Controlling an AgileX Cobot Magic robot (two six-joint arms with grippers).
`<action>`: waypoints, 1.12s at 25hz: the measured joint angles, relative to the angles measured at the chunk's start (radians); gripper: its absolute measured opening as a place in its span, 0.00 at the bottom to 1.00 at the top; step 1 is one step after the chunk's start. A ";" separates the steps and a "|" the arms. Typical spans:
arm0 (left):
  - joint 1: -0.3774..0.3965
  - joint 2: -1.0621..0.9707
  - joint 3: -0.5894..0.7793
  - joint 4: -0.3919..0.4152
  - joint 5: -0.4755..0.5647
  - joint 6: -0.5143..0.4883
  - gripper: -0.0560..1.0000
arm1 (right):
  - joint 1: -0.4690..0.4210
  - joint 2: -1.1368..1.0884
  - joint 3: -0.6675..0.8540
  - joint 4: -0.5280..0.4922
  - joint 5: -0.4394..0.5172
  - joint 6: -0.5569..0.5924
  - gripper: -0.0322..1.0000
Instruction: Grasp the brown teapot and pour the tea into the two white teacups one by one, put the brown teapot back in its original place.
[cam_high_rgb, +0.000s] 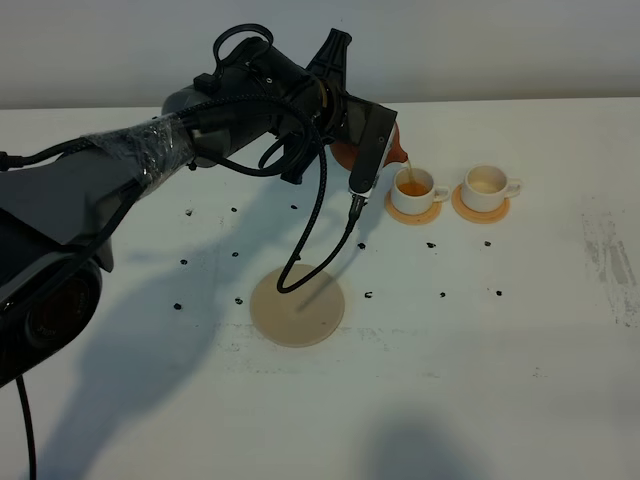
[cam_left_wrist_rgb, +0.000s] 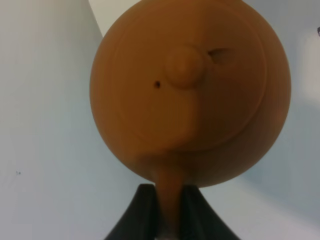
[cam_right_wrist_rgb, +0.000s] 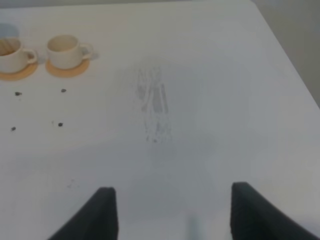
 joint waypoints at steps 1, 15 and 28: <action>0.000 0.000 0.000 0.000 -0.002 0.000 0.13 | 0.000 0.000 0.000 0.000 0.000 0.000 0.53; 0.000 0.000 0.000 0.001 -0.016 0.033 0.13 | 0.000 0.000 0.000 0.000 0.000 0.000 0.53; 0.000 0.000 0.000 0.026 -0.023 0.047 0.13 | 0.000 0.000 0.000 0.000 0.000 0.000 0.53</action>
